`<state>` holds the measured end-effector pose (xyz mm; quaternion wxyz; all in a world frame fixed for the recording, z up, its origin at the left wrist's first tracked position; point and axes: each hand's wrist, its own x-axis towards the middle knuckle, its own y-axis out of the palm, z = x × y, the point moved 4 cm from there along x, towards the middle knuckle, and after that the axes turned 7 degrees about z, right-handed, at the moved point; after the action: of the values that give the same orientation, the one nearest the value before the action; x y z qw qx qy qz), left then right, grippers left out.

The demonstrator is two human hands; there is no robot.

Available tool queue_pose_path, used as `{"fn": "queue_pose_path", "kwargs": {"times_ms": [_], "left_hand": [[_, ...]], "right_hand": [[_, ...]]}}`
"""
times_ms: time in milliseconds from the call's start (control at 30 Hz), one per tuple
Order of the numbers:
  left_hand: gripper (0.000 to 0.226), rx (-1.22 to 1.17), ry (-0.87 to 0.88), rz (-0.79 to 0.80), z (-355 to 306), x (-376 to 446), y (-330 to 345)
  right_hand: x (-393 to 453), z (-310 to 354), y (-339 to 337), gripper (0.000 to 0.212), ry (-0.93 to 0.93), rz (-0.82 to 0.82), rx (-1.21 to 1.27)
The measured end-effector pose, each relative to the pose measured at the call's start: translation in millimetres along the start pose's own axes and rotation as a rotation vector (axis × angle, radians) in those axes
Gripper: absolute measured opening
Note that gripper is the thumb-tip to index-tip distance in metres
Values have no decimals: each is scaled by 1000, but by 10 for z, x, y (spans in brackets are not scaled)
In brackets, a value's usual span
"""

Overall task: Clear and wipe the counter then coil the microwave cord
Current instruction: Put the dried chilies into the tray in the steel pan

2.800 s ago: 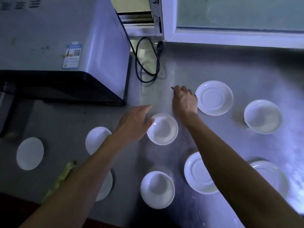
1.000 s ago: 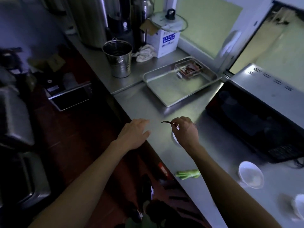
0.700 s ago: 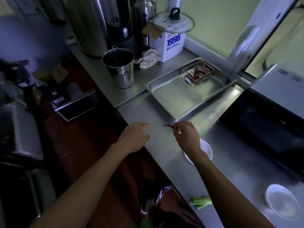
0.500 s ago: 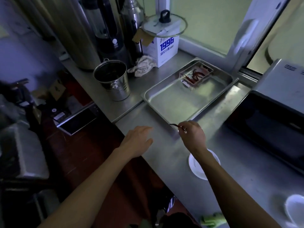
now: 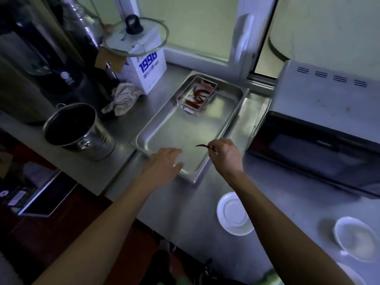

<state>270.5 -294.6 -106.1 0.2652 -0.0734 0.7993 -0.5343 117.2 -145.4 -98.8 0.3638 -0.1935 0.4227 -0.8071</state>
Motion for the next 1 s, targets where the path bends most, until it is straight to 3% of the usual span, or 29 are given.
{"fn": "queue_pose_path", "kwargs": {"times_ms": [300, 767, 1000], "left_hand": [[52, -24, 139, 85, 292, 965, -190], [48, 27, 291, 79, 865, 2568, -1032], [46, 37, 336, 124, 914, 3021, -1024]], "right_hand": [[595, -167, 162, 12, 167, -39, -79], [2378, 11, 480, 20, 303, -94, -118], [2913, -168, 720, 16, 413, -112, -134]]}}
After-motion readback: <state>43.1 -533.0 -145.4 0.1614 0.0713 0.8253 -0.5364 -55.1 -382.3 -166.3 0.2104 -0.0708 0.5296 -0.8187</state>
